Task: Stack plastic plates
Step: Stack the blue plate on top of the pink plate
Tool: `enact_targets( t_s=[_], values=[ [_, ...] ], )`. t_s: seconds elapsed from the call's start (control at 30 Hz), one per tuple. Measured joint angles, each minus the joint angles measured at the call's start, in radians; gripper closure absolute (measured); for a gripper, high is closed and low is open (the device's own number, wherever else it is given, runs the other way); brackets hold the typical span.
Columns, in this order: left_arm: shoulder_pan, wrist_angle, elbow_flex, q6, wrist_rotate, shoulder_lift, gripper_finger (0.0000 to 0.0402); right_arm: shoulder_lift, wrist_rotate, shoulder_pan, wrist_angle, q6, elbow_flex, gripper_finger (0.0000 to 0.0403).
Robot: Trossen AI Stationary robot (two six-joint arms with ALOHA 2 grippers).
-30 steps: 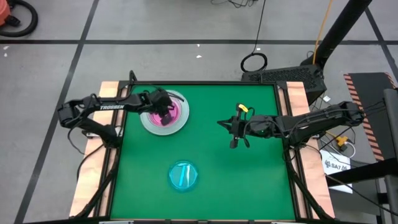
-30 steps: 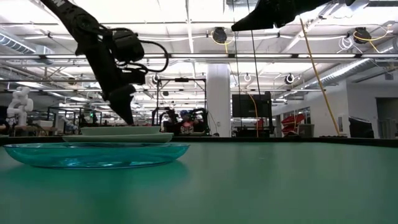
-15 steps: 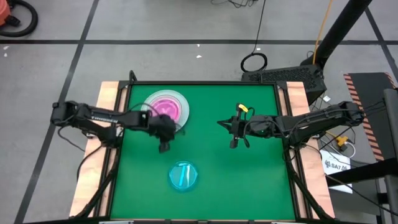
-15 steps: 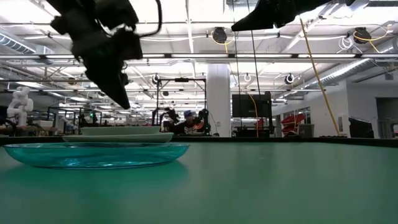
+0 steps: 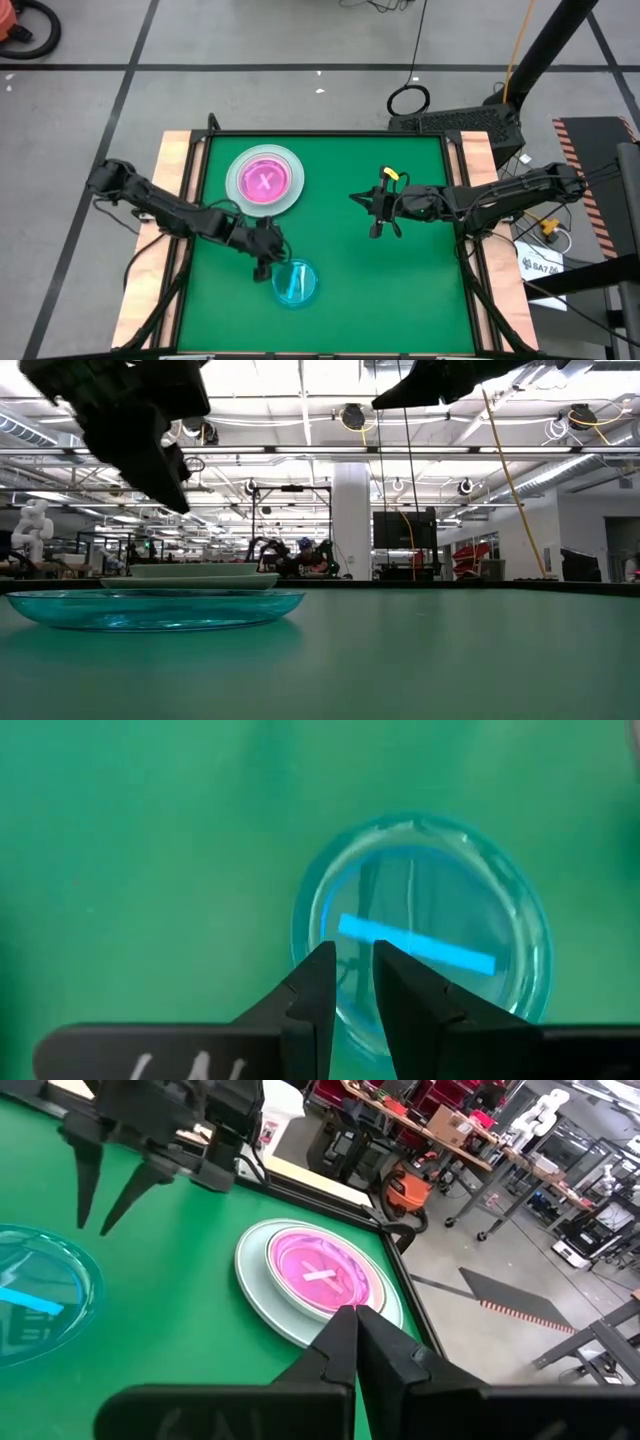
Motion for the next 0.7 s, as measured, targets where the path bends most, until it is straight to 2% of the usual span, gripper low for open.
enact_targets(
  t_s=[0.2,0.3,0.53,0.7],
  values=[
    [-0.072,-0.005,0.0,-0.095,-0.12,0.037,0.0325,0.0,-0.001,0.0,0.003,0.005,0.0,0.0403],
    [-0.085,0.008,0.0,-0.111,-0.144,0.048,0.0325,0.0,-0.001,0.0,0.003,0.006,0.0,0.0403],
    [-0.092,0.017,0.0,-0.106,-0.15,0.092,0.0325,0.0,-0.001,0.0,0.003,0.001,0.0,0.0403],
    [-0.091,0.037,0.0,-0.112,-0.098,0.134,0.0323,0.0,-0.001,0.0,0.002,0.0,0.0,0.0403]
  ],
)
